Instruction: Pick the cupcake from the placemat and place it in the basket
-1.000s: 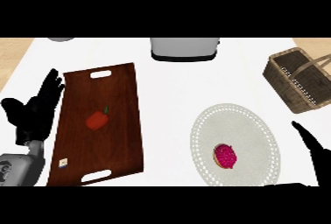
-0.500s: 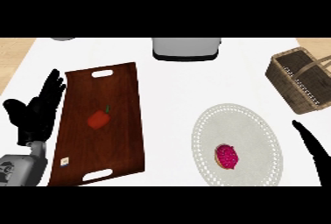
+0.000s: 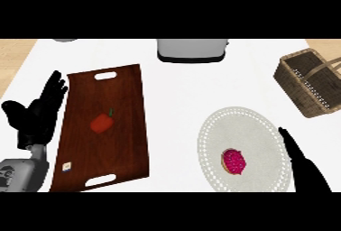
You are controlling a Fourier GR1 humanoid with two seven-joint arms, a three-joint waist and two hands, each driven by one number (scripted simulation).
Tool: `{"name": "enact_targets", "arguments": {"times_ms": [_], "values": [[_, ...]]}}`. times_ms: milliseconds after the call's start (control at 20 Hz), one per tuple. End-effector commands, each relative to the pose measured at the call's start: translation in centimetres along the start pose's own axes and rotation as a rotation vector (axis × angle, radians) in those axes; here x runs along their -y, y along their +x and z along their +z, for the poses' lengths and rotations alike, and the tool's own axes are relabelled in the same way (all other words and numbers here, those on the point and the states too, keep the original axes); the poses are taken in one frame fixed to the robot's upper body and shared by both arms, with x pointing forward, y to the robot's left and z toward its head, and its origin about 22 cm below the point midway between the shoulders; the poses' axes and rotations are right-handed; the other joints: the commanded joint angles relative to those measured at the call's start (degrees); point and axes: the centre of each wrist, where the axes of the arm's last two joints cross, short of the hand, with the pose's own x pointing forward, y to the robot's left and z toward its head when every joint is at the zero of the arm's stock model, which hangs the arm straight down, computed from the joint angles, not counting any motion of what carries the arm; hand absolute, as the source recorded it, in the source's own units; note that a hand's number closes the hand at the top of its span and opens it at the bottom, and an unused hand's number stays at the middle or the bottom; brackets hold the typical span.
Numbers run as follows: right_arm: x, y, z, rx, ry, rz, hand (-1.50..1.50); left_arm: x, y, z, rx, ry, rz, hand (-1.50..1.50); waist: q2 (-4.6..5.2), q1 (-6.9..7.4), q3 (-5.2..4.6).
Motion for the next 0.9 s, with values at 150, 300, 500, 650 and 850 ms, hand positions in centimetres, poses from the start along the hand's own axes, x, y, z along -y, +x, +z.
{"name": "enact_targets", "arguments": {"times_ms": [150,300,500,650,850], "values": [[-3.6,-0.4,1.1,0.036,-0.052,-0.026,-1.5,1.0,0.9,0.4,0.003,0.01,0.017,0.0,-0.06,0.01,0.0],[-4.4,-2.4,0.1,0.056,-0.075,0.001,-1.5,1.4,-0.6,1.5,0.004,0.006,-0.004,0.0,-0.06,0.04,0.01],[-5.2,-1.9,-0.2,0.06,-0.092,-0.009,-1.5,0.5,-0.1,0.4,0.006,-0.007,-0.012,0.0,-0.02,0.02,0.0],[-6.0,-4.1,0.3,0.081,-0.086,-0.018,-1.5,0.8,-0.2,1.5,-0.007,0.006,0.014,0.0,-0.06,0.02,0.02],[-5.9,-2.2,-1.8,0.061,-0.05,-0.002,-1.5,0.0,0.6,1.1,-0.002,-0.011,-0.007,0.0,-0.02,0.18,0.01]]}}
